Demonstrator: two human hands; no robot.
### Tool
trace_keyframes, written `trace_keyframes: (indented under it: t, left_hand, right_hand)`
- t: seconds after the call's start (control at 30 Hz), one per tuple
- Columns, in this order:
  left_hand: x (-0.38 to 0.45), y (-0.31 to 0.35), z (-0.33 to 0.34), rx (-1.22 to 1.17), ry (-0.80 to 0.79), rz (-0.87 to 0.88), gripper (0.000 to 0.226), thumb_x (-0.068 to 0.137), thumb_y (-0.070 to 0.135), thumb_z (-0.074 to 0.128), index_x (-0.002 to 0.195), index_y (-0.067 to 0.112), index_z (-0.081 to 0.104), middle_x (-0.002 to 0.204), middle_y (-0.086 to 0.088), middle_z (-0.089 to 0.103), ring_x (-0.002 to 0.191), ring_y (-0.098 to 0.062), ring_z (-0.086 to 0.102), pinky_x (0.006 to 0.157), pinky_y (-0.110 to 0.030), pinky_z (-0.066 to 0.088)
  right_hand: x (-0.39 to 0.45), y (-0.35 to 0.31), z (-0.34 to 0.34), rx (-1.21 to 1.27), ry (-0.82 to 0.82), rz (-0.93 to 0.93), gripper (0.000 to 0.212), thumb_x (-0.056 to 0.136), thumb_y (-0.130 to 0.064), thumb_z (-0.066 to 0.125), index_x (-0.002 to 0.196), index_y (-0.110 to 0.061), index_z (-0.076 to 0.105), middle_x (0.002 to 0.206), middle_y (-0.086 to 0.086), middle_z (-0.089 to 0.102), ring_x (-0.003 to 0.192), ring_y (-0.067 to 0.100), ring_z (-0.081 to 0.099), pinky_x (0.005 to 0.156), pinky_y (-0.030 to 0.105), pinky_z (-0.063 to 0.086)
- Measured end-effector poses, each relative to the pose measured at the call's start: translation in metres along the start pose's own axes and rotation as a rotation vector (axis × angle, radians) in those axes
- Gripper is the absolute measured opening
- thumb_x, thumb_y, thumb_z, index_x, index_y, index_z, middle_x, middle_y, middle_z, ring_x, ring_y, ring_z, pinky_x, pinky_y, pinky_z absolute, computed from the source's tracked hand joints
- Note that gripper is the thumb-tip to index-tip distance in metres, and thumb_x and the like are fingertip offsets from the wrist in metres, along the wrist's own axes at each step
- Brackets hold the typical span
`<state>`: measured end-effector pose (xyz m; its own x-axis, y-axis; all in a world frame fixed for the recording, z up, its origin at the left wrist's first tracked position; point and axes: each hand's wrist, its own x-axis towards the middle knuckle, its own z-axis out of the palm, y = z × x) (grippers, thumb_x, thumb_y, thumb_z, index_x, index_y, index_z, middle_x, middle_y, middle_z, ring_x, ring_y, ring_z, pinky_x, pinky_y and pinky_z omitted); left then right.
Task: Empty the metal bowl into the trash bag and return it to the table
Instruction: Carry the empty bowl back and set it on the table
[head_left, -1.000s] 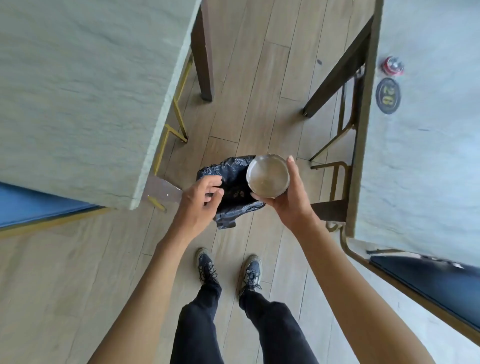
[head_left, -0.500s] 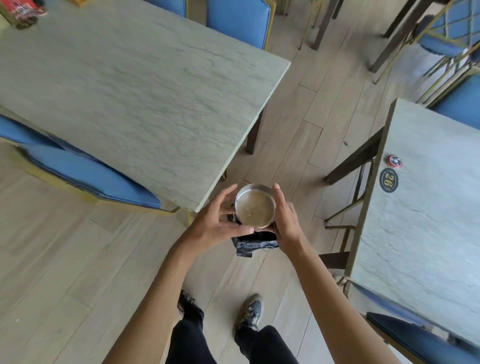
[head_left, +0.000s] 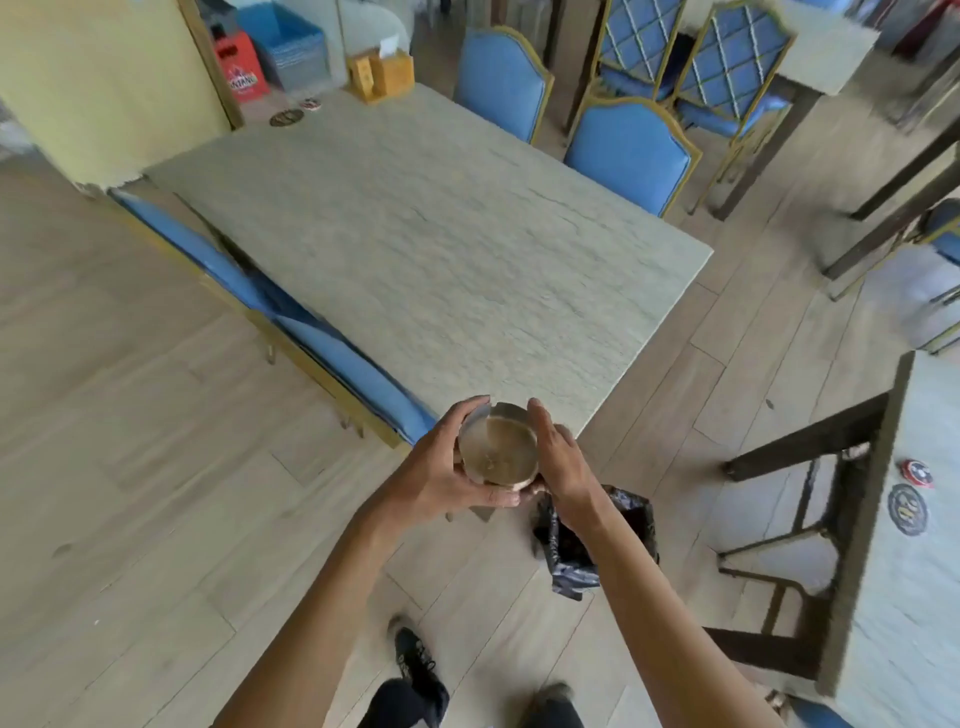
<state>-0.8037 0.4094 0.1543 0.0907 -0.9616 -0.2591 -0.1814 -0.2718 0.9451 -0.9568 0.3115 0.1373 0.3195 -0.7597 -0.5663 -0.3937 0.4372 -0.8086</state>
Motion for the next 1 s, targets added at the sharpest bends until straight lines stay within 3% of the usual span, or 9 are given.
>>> trace_keyframes:
  t: [0.03,0.1,0.2,0.4,0.53,0.63,0.73,0.83,1.0]
  left_hand:
    - [-0.003,-0.002,-0.016,0.026,0.015,0.008,0.110,0.054,0.048,0.096,0.145,0.048,0.033,0.144,0.017,0.047,0.130,-0.010,0.052,0.100,-0.036,0.055]
    - [-0.010,-0.006,-0.050,0.064,0.068,0.026,0.110,0.054,0.050,0.095,0.144,0.047,0.033,0.144,0.015,0.048,0.130,-0.012,0.052,0.101,-0.039,0.054]
    - [-0.021,-0.015,-0.100,0.097,0.142,0.049,0.104,0.055,0.048,0.095,0.141,0.044,0.036,0.139,0.017,0.051,0.127,-0.011,0.053,0.099,-0.038,0.055]
    - [-0.031,-0.035,-0.173,0.094,0.296,0.052,0.097,0.055,0.039,0.097,0.134,0.040,0.043,0.130,0.020,0.056,0.120,-0.005,0.056,0.092,-0.025,0.055]
    - [-0.025,-0.053,-0.221,0.110,0.383,0.011,0.094,0.053,0.041,0.097,0.130,0.043,0.043,0.124,0.021,0.057,0.115,-0.004,0.058,0.087,-0.024,0.056]
    - [-0.013,-0.066,-0.262,0.133,0.423,-0.028,0.094,0.052,0.045,0.096,0.130,0.044,0.043,0.125,0.022,0.055,0.115,-0.004,0.056,0.092,-0.029,0.055]
    - [0.010,-0.074,-0.306,0.213,0.438,-0.027,0.098,0.054,0.045,0.094,0.137,0.040,0.040,0.131,0.017,0.045,0.122,-0.005,0.045,0.098,-0.029,0.049]
    - [0.044,-0.078,-0.356,0.293,0.455,0.016,0.094,0.052,0.048,0.093,0.131,0.036,0.044,0.125,0.015,0.045,0.120,-0.007,0.045,0.093,-0.028,0.050]
    - [0.103,-0.071,-0.441,0.393,0.433,0.059,0.092,0.046,0.058,0.090,0.124,0.034,0.048,0.122,0.013,0.049,0.116,-0.011,0.049,0.091,-0.033,0.053]
  right_hand:
    - [0.003,-0.007,0.015,-0.016,-0.006,0.006,0.098,0.070,-0.096,0.044,0.126,-0.022,0.073,0.123,0.015,0.073,0.104,0.029,0.074,0.088,0.046,0.063]
    - [0.009,-0.023,0.046,-0.042,-0.056,-0.003,0.099,0.074,-0.095,0.043,0.132,-0.019,0.067,0.123,0.016,0.072,0.096,0.027,0.077,0.079,0.042,0.066]
    - [0.015,-0.048,0.093,-0.154,-0.131,-0.027,0.095,0.078,-0.095,0.036,0.127,-0.022,0.070,0.108,0.019,0.077,0.078,0.027,0.078,0.069,0.040,0.064]
    - [0.026,-0.094,0.158,-0.229,-0.182,-0.144,0.065,0.109,-0.055,0.031,0.078,-0.018,0.074,0.065,0.005,0.072,0.062,0.017,0.069,0.059,0.026,0.058]
    - [0.058,-0.107,0.196,-0.171,-0.232,-0.141,0.060,0.111,-0.047,0.034,0.106,-0.005,0.076,0.079,0.011,0.072,0.060,0.017,0.066,0.055,0.025,0.055]
    - [0.086,-0.122,0.224,-0.151,-0.292,-0.131,0.060,0.111,-0.047,0.035,0.112,-0.002,0.075,0.080,0.011,0.074,0.065,0.022,0.067,0.060,0.029,0.054]
    - [0.117,-0.140,0.253,-0.129,-0.315,-0.164,0.058,0.110,-0.047,0.037,0.111,-0.004,0.077,0.085,0.019,0.075,0.073,0.024,0.068,0.063,0.030,0.054]
    - [0.155,-0.164,0.279,-0.078,-0.278,-0.192,0.053,0.111,-0.043,0.041,0.104,-0.006,0.078,0.082,0.008,0.077,0.073,0.024,0.068,0.063,0.031,0.053]
    - [0.206,-0.212,0.318,-0.076,-0.188,-0.195,0.038,0.109,-0.030,0.051,0.105,-0.002,0.075,0.083,0.007,0.076,0.068,0.019,0.066,0.054,0.018,0.052]
